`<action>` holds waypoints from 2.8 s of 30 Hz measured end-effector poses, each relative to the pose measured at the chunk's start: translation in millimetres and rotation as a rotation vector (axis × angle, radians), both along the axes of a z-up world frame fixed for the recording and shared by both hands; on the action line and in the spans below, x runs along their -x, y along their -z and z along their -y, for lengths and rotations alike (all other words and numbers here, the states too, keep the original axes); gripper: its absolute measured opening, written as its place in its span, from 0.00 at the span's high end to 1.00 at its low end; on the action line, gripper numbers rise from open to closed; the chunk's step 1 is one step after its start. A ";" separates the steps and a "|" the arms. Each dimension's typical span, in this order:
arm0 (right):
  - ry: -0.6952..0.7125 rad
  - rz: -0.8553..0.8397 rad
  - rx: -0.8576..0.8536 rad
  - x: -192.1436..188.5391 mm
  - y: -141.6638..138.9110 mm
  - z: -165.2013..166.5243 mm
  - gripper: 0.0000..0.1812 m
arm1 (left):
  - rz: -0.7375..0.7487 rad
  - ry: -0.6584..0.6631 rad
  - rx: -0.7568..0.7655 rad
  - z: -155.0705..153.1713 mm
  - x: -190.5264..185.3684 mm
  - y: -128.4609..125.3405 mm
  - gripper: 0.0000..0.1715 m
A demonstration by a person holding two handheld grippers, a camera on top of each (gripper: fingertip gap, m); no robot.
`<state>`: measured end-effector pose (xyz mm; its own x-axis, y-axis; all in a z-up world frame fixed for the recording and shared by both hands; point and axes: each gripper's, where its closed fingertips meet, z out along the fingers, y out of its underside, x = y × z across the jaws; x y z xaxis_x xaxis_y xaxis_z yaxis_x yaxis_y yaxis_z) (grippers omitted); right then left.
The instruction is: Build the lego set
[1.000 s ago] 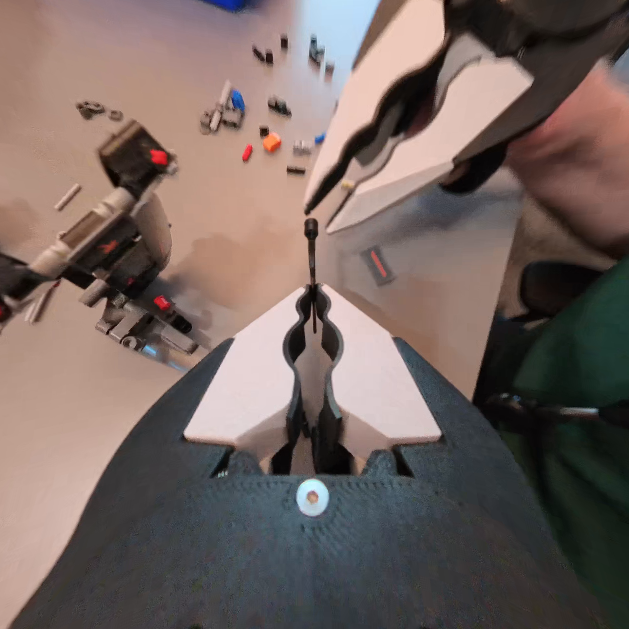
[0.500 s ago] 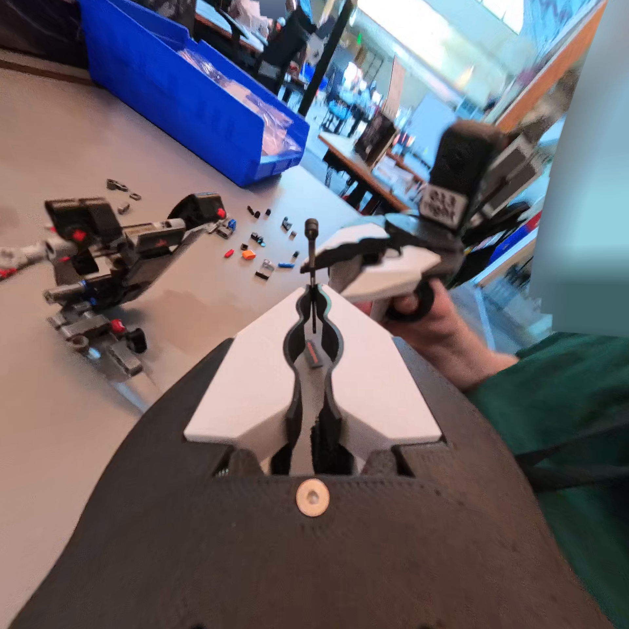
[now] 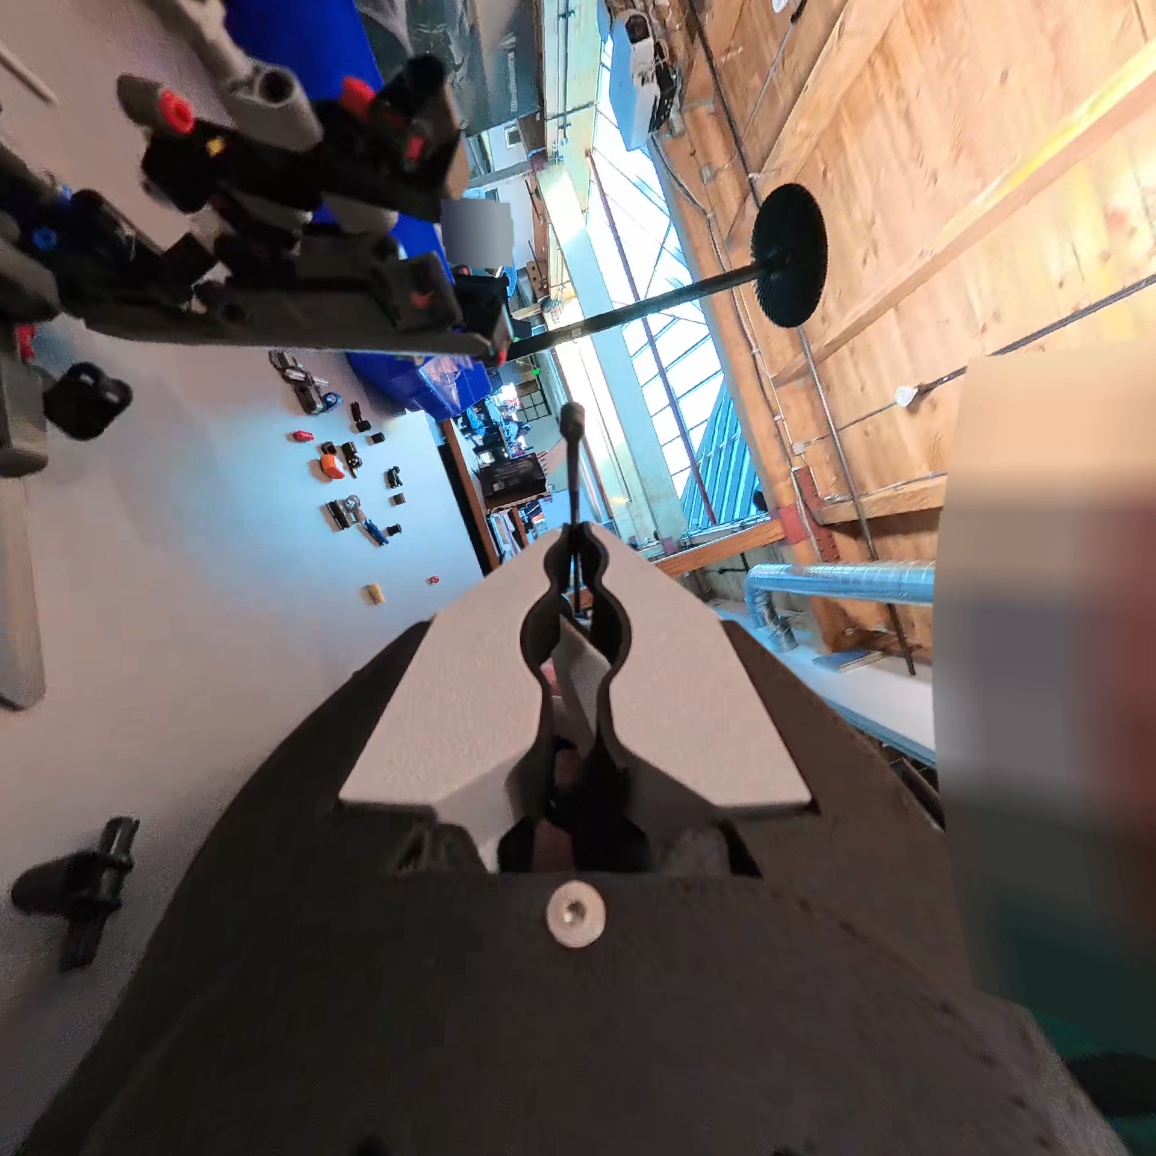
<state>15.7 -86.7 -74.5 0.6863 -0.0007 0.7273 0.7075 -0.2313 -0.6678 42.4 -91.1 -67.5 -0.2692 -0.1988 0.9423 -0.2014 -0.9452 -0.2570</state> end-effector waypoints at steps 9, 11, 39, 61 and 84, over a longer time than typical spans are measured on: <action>0.024 0.013 -0.005 -5.7 -0.7 7.3 0.94 | 0.003 -0.008 0.066 6.5 0.9 -0.5 1.00; 0.013 0.071 0.002 -6.2 0.8 9.2 0.94 | -0.008 -0.001 0.075 8.2 0.2 0.3 1.00; -0.419 -0.822 -0.030 -12.4 -28.8 36.5 1.00 | -0.093 0.106 -1.270 0.1 23.8 6.3 0.79; -0.271 -0.638 0.245 -13.1 7.3 33.1 1.00 | -0.118 0.478 -1.549 -5.6 28.3 43.3 0.85; 0.032 -0.592 0.282 -41.0 69.3 -21.1 1.00 | 0.324 0.451 -2.809 -86.1 3.6 104.5 0.87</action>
<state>56.8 -65.6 -143.8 0.9735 0.1075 0.2018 0.2286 -0.4695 -0.8528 38.8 -5.0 -171.9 -0.5297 0.0354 -0.8475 0.0640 0.9979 0.0017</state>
